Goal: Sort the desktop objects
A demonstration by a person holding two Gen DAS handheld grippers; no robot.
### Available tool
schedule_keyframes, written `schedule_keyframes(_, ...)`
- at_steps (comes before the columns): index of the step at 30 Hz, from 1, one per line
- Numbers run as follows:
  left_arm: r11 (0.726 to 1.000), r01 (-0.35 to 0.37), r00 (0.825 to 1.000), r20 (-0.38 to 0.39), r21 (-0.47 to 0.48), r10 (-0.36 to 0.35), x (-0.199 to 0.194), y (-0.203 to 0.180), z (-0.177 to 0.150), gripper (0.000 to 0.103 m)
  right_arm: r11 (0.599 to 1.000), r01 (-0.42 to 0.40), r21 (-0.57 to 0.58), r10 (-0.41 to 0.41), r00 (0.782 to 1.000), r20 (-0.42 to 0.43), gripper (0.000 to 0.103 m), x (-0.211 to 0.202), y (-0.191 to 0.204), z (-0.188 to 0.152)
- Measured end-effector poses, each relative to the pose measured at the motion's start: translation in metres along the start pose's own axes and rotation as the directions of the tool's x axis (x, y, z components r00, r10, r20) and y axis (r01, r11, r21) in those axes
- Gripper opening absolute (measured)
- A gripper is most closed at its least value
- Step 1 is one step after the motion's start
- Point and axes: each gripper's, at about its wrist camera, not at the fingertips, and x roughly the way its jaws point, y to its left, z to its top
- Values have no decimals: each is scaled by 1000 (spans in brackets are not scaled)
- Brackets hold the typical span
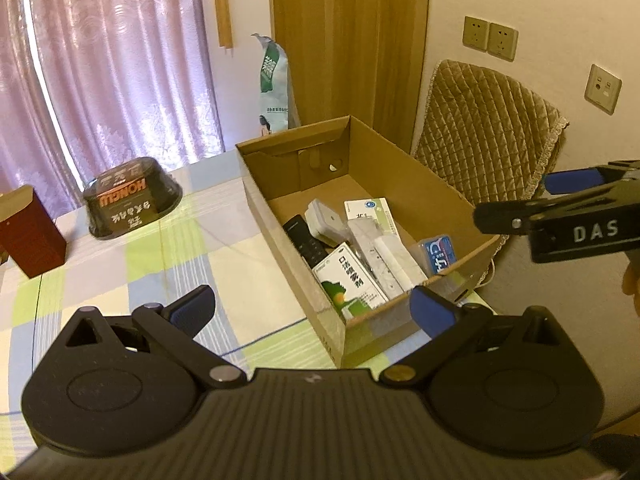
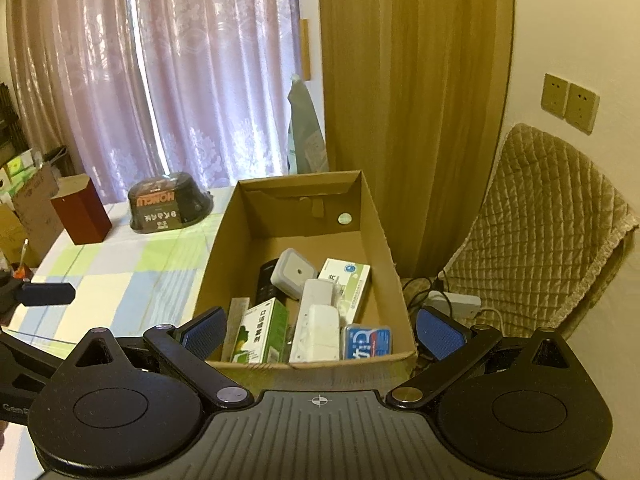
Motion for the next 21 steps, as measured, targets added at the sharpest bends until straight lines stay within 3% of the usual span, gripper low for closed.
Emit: schedule_keyframes(21, 999, -21, 1000, 3, -49, 21, -68, -14, -23, 102, 1000, -1, 31, 1, 1000, 12, 103, -68, 8, -21)
